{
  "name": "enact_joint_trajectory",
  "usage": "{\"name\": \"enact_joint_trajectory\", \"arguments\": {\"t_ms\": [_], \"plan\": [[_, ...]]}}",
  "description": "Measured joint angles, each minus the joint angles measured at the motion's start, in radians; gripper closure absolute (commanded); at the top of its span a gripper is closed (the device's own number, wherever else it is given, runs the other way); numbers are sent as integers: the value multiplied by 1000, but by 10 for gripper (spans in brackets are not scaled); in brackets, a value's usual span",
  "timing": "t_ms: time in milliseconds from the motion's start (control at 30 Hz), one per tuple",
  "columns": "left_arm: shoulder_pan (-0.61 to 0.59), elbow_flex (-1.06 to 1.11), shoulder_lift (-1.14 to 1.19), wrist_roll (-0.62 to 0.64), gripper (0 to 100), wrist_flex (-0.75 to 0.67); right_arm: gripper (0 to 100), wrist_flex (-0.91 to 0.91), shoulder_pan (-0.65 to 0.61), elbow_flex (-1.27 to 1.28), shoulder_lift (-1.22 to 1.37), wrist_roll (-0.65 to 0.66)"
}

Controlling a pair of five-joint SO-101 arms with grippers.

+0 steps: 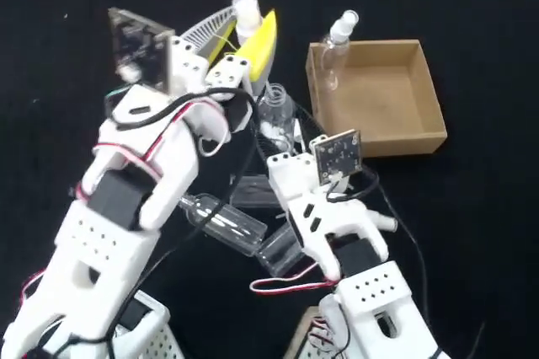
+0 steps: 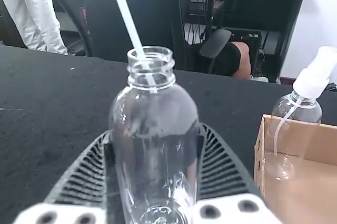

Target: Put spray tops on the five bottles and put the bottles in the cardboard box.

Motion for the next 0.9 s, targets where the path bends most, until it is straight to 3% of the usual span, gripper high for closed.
{"name": "enact_joint_trajectory", "arguments": {"t_ms": [133, 300, 533, 900], "plan": [[2, -43, 114, 3, 971, 64, 987, 0, 0, 0, 0, 0], [12, -218, 241, 3, 963, 252, 987, 0, 0, 0, 0, 0], [20, -304, 273, 0, 703, 350, 987, 0, 0, 0, 0, 0], [23, -308, 279, -3, 748, 354, 987, 0, 0, 0, 0, 0]]}}
